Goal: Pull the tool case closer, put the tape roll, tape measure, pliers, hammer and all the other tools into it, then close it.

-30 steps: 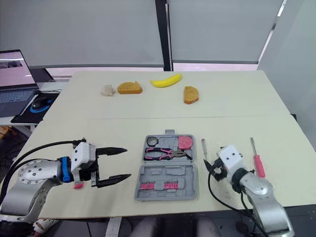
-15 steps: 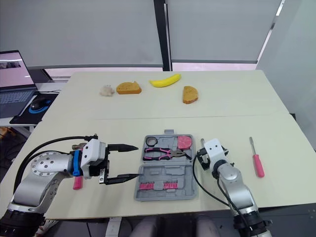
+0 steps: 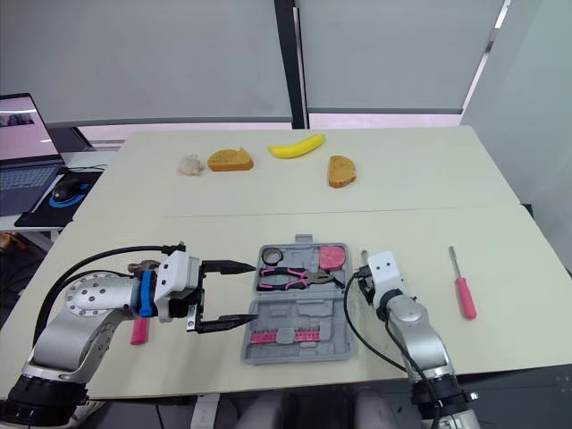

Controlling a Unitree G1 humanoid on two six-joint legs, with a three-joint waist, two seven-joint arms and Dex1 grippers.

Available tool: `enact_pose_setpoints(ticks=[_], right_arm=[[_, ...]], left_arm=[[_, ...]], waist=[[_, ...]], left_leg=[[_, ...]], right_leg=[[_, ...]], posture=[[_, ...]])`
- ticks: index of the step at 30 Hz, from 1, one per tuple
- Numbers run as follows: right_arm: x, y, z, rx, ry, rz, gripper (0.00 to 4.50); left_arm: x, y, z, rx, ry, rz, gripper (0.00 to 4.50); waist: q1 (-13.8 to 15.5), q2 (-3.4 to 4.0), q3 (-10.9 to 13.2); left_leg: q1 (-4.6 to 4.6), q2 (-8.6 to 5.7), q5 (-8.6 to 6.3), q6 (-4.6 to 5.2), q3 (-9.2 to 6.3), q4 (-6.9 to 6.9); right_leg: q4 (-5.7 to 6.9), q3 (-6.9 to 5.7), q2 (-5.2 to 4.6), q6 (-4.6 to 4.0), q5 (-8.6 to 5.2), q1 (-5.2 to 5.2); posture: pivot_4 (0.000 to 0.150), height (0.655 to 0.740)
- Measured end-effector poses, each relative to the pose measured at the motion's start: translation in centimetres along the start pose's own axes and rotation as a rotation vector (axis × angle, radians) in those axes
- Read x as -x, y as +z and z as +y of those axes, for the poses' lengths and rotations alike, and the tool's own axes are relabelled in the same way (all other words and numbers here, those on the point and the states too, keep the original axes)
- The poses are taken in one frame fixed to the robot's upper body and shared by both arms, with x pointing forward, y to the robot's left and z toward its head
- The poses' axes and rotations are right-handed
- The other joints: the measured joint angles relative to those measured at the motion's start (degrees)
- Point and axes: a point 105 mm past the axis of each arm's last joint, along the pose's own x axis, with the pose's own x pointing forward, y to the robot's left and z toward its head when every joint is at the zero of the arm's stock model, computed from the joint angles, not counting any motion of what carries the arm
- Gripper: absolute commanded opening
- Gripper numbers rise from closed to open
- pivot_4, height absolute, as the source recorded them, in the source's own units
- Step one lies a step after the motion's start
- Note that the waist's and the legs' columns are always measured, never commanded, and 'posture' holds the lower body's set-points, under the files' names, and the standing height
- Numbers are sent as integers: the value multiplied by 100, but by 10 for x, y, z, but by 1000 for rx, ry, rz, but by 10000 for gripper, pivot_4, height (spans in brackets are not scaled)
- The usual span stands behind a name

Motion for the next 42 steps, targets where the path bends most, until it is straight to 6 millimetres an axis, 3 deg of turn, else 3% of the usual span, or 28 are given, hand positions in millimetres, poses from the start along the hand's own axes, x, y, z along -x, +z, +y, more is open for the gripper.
enact_pose_setpoints(ticks=[9, 18, 22, 25, 32, 37, 42], right_arm=[[0, -1, -4, -21, -26, 1, 3130], [3, 6, -9, -48, -32, -18, 3052], [14, 26, -18, 52, -7, -79, 3052], [26, 49, -18, 254, 108, -125, 3051], [48, 83, 33, 772, 567, -180, 3051], [49, 79, 70, 922, 793, -123, 3051], [41, 64, 102, 964, 894, -64, 3051]], left_arm=[[0, -2, -1, -3, 0, 7, 45000], [4, -4, 2, 3, 36, 5, 45000], [21, -11, 5, 60, 86, 48, 45000], [42, -22, -1, 100, 106, 123, 45000], [62, -43, -15, 84, 54, 243, 45000], [63, -49, -18, 88, 40, 262, 45000], [62, -50, -19, 83, 31, 267, 45000]], waist=[[-2, 0, 0], [-10, 2, 1], [-13, 5, 4], [-19, 8, 5], [-19, 9, 9], [-17, 3, 11], [-9, 3, 11]], left_leg=[[1, 0, 0, 0, 0, 0], [0, 1, 0, 0, 1, 0], [-1, 0, 0, 0, 1, 0], [0, 1, 0, 1, 2, -1], [0, 9, 0, 1, -4, -1], [-6, 6, -1, 1, -3, 1], [-8, 4, 0, 1, -3, 2]], right_leg=[[3, 0, 0, 0, 0, 0], [5, 1, 0, 0, 0, -3], [3, 2, 0, 0, 0, -5], [-1, 1, 0, 0, -1, -4], [-6, -11, 4, -2, -3, -1], [-11, -8, 0, -2, -3, -2], [-10, -6, 0, -2, -2, -6]], posture=[[1500, 7400], [1500, 7400], [1500, 7400], [1500, 7400], [1500, 7400], [1500, 7400], [1500, 7400]])
